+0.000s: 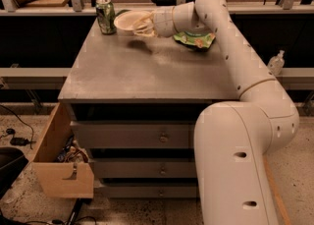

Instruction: Move paper bowl near green can

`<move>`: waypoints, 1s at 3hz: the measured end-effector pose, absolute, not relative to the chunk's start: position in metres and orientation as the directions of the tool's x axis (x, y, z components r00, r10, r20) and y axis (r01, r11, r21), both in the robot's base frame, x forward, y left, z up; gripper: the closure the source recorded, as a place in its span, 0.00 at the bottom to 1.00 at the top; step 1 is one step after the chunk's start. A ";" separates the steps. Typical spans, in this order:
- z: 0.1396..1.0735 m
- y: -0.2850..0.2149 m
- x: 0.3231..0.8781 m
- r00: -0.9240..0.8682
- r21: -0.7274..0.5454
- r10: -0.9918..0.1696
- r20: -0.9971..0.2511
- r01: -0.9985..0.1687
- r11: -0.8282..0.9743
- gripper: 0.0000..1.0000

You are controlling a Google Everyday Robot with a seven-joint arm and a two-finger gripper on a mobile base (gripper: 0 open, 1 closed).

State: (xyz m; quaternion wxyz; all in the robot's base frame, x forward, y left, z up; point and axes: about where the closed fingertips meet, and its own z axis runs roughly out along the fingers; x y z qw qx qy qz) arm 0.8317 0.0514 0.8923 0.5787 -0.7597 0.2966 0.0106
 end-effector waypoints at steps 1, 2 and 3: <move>0.871 0.061 0.834 0.813 -0.854 -0.429 -0.394 -0.496 -0.157 1.00; 0.870 0.065 0.834 0.814 -0.853 -0.425 -0.395 -0.497 -0.159 0.83; 0.868 0.068 0.833 0.815 -0.852 -0.421 -0.398 -0.499 -0.161 0.59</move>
Offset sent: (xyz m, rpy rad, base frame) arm 0.0020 0.0089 -0.0190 0.0028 0.0367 0.0095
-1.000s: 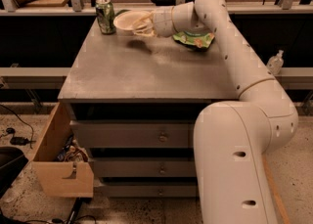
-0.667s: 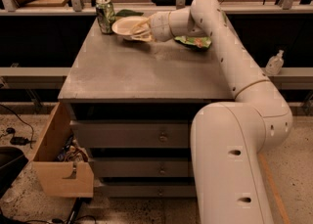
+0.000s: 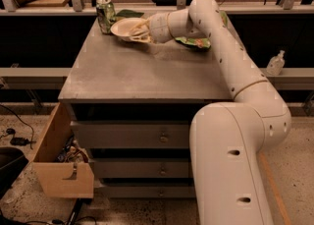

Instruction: Move paper bowl near green can

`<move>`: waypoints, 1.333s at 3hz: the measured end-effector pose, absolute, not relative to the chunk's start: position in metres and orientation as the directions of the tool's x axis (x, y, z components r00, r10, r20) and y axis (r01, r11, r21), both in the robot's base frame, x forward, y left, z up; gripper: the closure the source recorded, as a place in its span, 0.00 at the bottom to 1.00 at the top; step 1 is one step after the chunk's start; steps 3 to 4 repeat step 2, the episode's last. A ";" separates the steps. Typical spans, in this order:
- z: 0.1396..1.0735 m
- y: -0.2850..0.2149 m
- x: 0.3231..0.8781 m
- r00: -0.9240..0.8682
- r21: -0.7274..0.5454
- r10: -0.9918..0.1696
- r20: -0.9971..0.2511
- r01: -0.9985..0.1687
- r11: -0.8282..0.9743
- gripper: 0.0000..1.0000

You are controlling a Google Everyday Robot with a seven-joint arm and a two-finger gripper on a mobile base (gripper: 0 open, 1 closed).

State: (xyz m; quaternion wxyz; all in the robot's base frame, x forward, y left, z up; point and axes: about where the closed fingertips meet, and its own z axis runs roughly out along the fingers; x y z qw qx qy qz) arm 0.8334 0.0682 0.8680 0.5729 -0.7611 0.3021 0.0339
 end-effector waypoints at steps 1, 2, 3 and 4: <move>0.866 0.072 0.833 0.816 -0.850 -0.417 -0.401 -0.501 -0.163 0.35; 0.864 0.076 0.833 0.817 -0.849 -0.413 -0.403 -0.503 -0.165 0.13; 0.864 0.076 0.833 0.817 -0.849 -0.413 -0.403 -0.503 -0.165 0.13; 0.864 0.076 0.833 0.817 -0.849 -0.413 -0.403 -0.503 -0.165 0.13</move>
Offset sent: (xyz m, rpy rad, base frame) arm -0.0002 0.0034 -0.0019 0.0002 0.0029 0.0044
